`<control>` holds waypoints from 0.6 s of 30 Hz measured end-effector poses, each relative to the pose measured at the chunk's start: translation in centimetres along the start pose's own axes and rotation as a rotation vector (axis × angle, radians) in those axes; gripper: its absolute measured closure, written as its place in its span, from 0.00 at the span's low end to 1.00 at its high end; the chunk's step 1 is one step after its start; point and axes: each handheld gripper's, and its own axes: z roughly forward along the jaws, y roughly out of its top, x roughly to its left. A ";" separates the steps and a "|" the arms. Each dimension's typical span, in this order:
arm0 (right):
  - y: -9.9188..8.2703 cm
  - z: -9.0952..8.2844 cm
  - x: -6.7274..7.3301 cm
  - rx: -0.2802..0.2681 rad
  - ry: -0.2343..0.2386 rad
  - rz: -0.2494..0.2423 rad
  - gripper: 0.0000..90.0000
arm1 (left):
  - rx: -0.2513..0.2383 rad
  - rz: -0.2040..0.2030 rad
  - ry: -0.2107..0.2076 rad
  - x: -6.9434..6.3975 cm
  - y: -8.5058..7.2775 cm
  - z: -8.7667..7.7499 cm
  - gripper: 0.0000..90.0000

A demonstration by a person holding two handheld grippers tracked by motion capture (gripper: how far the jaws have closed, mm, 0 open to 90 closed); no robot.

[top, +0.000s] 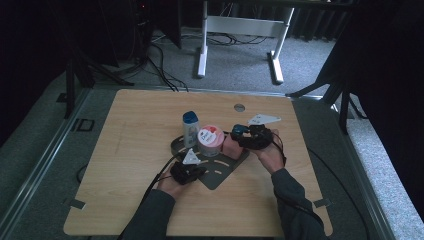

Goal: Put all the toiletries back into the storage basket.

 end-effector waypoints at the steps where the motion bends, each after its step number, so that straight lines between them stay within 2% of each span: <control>1: -0.1 -0.1 0.0 0.012 -0.001 0.000 0.50 | 0.000 0.002 0.001 0.0 0.0 0.0 1.00; 4: -0.8 -0.5 0.0 0.029 -0.005 -0.008 0.47 | 0.000 0.000 -0.001 0.0 0.0 0.0 1.00; 8: -2.2 -1.5 0.0 0.022 -0.008 -0.002 0.47 | 0.000 0.000 0.000 0.0 0.0 0.0 1.00; 11: -3.2 -2.5 0.0 -0.006 0.000 0.027 0.54 | 0.000 0.000 0.000 0.0 0.0 0.0 1.00; 16: -5.0 -3.6 0.6 -0.034 -0.013 0.039 0.95 | -0.001 -0.003 0.000 0.0 0.0 0.0 1.00; 18: -5.5 -3.5 1.0 -0.032 -0.021 0.038 1.00 | 0.001 0.000 0.000 0.0 0.0 0.0 1.00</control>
